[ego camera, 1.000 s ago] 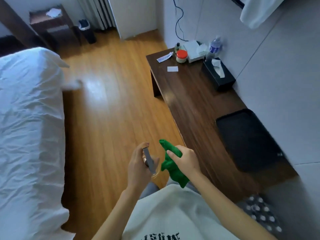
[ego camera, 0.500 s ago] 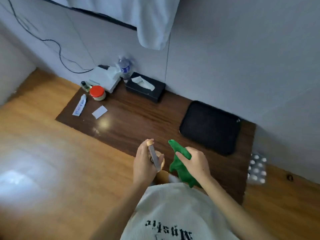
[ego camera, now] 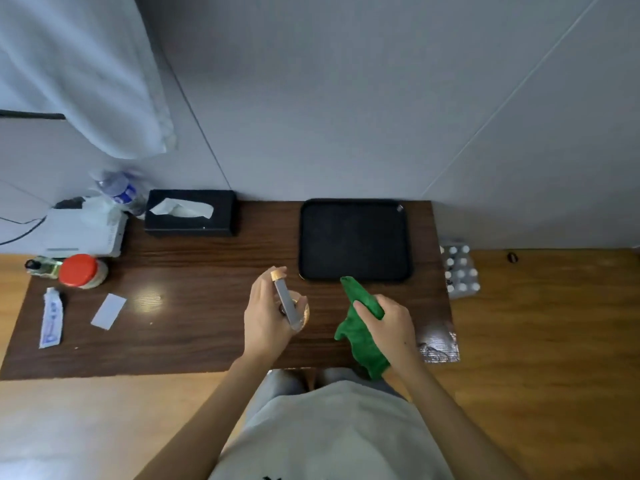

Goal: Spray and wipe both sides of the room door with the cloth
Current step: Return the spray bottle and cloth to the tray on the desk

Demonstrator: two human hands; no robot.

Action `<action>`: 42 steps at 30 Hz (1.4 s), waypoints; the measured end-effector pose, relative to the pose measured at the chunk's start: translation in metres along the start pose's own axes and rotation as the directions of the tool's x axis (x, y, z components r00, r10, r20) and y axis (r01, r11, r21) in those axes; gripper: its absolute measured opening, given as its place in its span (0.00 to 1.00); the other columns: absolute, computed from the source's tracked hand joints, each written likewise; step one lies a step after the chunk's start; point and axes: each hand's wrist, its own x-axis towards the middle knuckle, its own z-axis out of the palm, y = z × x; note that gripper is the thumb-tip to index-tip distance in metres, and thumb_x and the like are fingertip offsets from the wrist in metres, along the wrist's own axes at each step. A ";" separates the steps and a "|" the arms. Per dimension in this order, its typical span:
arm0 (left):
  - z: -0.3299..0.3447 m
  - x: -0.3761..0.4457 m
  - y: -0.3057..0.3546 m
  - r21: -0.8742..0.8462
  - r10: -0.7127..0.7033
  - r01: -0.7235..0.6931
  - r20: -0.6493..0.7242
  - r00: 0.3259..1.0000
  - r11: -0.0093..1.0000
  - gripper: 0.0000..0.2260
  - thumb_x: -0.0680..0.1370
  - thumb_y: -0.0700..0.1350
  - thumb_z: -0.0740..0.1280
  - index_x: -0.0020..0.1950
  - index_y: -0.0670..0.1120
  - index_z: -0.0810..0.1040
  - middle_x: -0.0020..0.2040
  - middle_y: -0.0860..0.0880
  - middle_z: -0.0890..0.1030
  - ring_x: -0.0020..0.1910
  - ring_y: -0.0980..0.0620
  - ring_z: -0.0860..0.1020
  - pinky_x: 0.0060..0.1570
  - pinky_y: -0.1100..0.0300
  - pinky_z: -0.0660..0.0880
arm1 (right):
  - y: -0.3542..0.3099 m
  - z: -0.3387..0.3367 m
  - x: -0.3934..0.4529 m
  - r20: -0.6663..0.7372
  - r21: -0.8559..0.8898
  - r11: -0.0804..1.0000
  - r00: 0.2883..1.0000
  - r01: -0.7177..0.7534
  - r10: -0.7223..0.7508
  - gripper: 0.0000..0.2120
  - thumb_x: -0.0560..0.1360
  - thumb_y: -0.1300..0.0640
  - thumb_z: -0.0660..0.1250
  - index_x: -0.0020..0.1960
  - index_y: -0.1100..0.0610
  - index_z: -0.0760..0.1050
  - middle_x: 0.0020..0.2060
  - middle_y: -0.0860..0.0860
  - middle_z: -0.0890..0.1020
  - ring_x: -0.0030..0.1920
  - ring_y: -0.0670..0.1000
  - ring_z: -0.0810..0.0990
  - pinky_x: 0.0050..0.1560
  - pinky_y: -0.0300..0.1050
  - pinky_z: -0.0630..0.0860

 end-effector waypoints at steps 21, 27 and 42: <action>0.170 0.171 0.065 0.057 -0.178 0.195 -0.221 0.959 0.979 0.22 0.75 0.47 0.70 0.66 0.45 0.69 0.67 0.48 0.70 0.48 0.50 0.75 0.46 0.54 0.68 | 0.065 -0.079 0.162 0.010 0.058 0.998 0.999 0.037 -0.038 0.14 0.76 0.45 0.66 0.37 0.52 0.73 0.30 0.46 0.75 0.31 0.43 0.75 0.29 0.33 0.66; 0.201 0.238 0.040 0.096 -0.164 0.186 -0.202 0.966 0.978 0.25 0.75 0.48 0.69 0.68 0.42 0.66 0.73 0.47 0.64 0.49 0.39 0.78 0.43 0.52 0.70 | 0.072 -0.085 0.183 -0.027 0.023 1.000 1.000 0.014 -0.013 0.14 0.76 0.45 0.66 0.35 0.49 0.70 0.30 0.46 0.73 0.31 0.44 0.74 0.29 0.35 0.67; 0.208 0.280 -0.011 0.168 -0.203 0.201 -0.001 0.979 0.965 0.37 0.76 0.48 0.71 0.78 0.46 0.53 0.73 0.43 0.62 0.62 0.39 0.73 0.49 0.46 0.75 | 0.066 -0.056 0.206 -0.093 0.110 0.994 0.995 -0.012 0.023 0.07 0.75 0.48 0.68 0.43 0.50 0.74 0.34 0.43 0.74 0.35 0.40 0.75 0.34 0.30 0.68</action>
